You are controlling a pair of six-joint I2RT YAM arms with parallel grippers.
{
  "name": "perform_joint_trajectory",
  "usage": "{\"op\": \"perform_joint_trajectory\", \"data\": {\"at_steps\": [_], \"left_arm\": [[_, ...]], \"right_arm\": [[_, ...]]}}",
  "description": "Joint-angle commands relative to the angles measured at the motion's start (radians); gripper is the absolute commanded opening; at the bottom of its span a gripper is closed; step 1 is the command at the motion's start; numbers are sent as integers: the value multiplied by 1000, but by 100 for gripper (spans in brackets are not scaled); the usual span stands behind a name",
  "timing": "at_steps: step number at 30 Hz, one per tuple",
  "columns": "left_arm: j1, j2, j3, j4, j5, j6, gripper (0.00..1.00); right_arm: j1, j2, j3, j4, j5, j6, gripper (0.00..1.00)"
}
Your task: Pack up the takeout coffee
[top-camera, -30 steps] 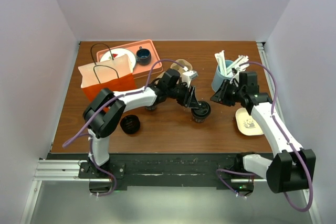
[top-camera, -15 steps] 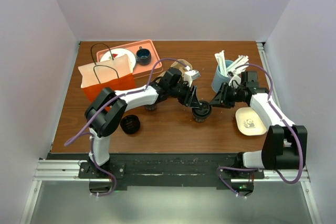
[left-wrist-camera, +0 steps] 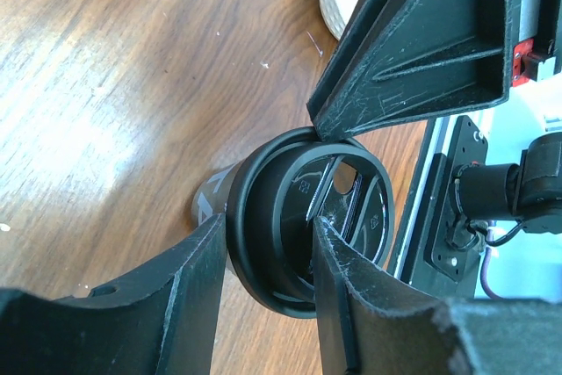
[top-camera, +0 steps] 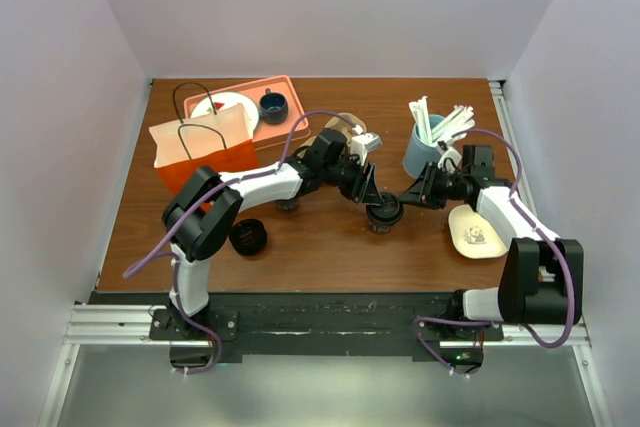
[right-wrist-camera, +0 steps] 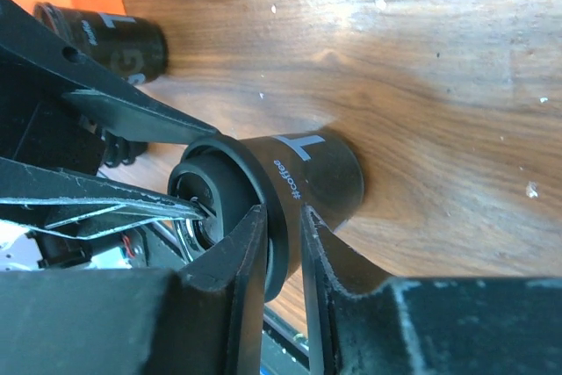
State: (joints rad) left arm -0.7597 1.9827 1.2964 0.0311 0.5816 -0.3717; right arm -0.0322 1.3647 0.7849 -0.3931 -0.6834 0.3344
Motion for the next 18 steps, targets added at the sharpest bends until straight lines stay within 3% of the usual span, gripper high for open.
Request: {"op": "perform_joint_trajectory", "data": {"at_steps": [1,6,9,15,18], "left_arm": [[-4,196,-120,-379,-321,168,39],[-4,194,-138,-373,-339,162,39],[-4,189,-155,-372,-336,149,39],[-6,179,-186,-346,-322,102,39],[-7,170,-209,-330,-324,87,39]], "right_arm": [[2,17,-111,-59,103,27,20],[2,-7,-168,-1,137,57,18],[2,-48,-179,42,93,63,21],[2,-93,-10,-64,114,92,36],[2,-105,50,-145,136,98,36]]}}
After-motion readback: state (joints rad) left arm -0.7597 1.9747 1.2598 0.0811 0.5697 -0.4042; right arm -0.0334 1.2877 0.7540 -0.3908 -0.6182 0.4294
